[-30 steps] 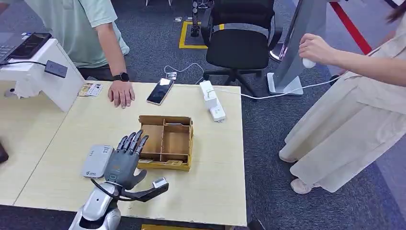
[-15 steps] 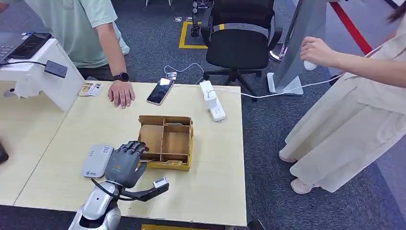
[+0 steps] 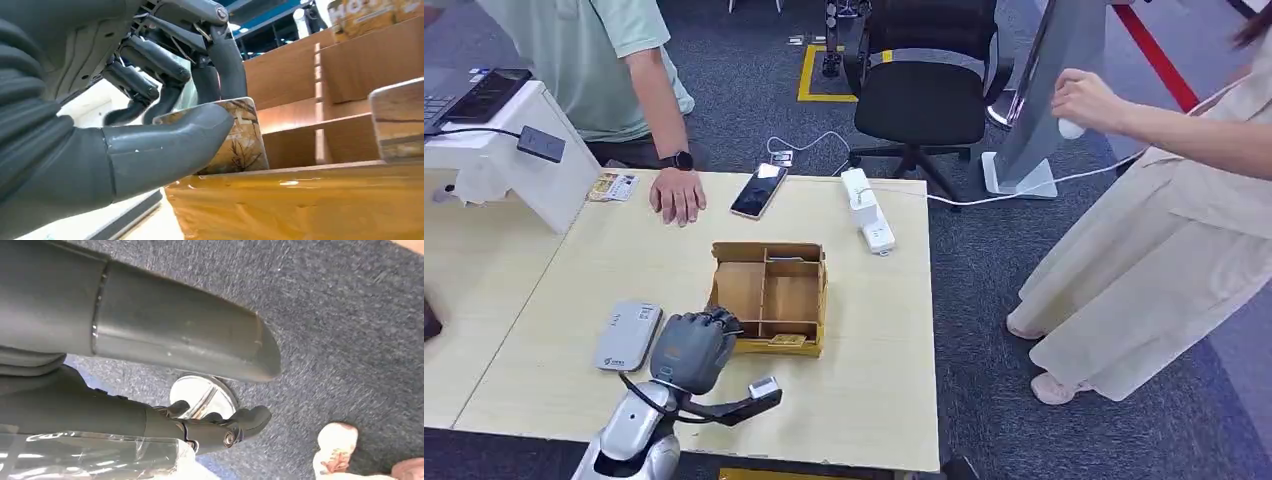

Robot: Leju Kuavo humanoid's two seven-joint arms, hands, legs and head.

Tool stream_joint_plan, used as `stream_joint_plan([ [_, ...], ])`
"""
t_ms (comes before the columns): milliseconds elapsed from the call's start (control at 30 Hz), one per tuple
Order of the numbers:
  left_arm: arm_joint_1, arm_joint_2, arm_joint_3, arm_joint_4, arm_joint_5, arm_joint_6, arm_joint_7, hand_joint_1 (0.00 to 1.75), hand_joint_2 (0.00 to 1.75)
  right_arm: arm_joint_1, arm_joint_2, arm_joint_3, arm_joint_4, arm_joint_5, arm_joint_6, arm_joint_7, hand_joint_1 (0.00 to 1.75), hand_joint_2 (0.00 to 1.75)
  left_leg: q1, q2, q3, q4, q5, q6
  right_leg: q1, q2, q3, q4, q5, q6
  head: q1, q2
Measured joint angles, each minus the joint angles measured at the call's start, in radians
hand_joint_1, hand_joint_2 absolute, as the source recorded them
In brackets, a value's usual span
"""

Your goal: Pass the card to the sensor for recognition and then transmit it.

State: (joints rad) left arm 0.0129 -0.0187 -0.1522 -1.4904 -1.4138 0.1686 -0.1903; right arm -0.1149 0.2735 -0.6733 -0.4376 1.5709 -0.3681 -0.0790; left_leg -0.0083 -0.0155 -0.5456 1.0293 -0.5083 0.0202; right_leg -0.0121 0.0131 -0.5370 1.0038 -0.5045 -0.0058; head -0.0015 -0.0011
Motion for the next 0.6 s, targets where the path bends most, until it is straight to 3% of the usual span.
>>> stream_joint_plan([
  [600,-0.021,0.011,-0.006,-0.008,0.01,0.014,0.002,1.75,1.75,0.005,-0.018,0.03,0.005,0.0,-0.005,0.048,0.0,0.0,0.0,0.0,0.0,0.0,0.0,0.0,0.0,0.0,0.0,0.0,0.0,0.0,0.0,0.0],
])
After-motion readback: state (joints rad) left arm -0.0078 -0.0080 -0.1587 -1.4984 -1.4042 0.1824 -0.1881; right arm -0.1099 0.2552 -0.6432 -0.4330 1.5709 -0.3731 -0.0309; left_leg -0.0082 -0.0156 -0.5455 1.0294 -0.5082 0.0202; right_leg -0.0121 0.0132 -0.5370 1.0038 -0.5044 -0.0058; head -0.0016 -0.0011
